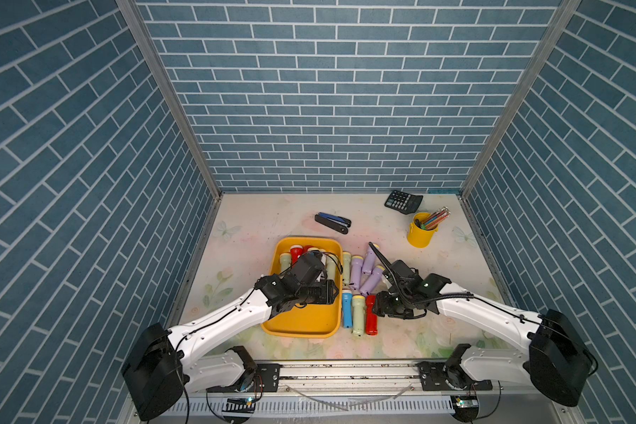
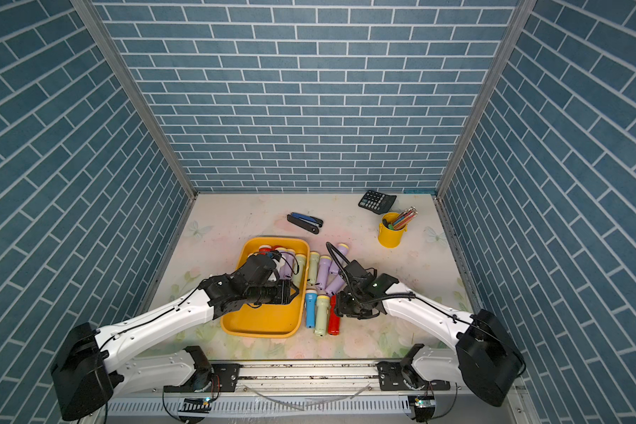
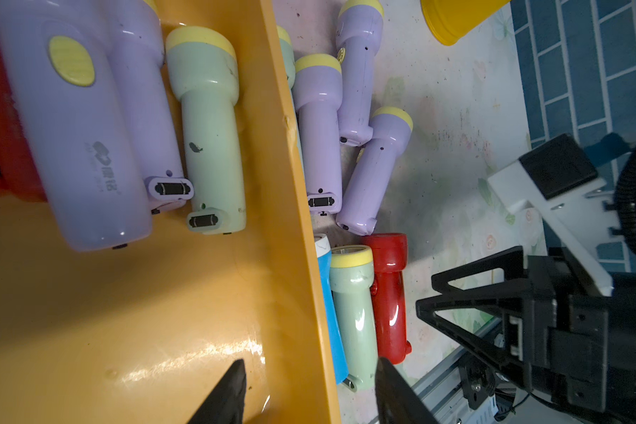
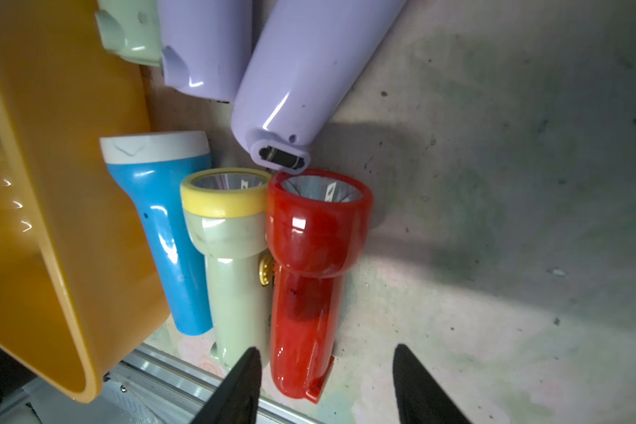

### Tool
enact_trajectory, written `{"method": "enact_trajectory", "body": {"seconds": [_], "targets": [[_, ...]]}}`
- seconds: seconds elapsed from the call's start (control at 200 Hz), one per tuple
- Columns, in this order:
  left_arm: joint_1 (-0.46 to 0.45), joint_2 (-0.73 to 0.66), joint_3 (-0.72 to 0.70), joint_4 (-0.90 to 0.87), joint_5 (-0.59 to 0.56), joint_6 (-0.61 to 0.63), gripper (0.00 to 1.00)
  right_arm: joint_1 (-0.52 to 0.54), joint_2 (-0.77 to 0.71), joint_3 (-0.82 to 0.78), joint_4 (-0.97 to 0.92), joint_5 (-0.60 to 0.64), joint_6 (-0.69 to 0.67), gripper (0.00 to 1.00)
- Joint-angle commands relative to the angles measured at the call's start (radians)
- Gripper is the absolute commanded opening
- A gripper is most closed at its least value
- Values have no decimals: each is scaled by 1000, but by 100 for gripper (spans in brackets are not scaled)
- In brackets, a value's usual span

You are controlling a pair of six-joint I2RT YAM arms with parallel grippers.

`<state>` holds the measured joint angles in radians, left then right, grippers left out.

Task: Put the flashlights into the storage boxes
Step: Pick up the flashlight from the center of the board.

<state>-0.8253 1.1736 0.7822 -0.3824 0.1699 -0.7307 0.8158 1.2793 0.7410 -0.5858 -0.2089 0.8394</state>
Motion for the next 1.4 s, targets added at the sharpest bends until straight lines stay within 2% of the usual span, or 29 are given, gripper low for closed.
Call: {"method": "enact_trajectory", "body": {"seconds": [0.0, 0.18, 0.375, 0.505, 0.75, 1.085, 1.39], "targets": [[-6, -29, -34, 28, -9, -20, 57, 9, 43, 50, -18, 13, 67, 59], [-6, -28, -49, 47, -8, -33, 57, 11, 99, 61, 7, -4, 67, 59], [-7, -11, -51, 60, 3, -35, 57, 9, 133, 66, -22, 45, 78, 59], [-6, -2, -52, 66, 7, -33, 57, 9, 147, 64, -3, 15, 83, 60], [-6, -1, -58, 72, 6, -34, 57, 51, 116, 62, -94, -20, 90, 61], [-6, -11, -69, 74, 6, -42, 57, 91, 160, 45, -44, -41, 113, 61], [-6, -28, -75, 65, -5, -42, 57, 114, 195, 33, -113, 35, 110, 53]]}}
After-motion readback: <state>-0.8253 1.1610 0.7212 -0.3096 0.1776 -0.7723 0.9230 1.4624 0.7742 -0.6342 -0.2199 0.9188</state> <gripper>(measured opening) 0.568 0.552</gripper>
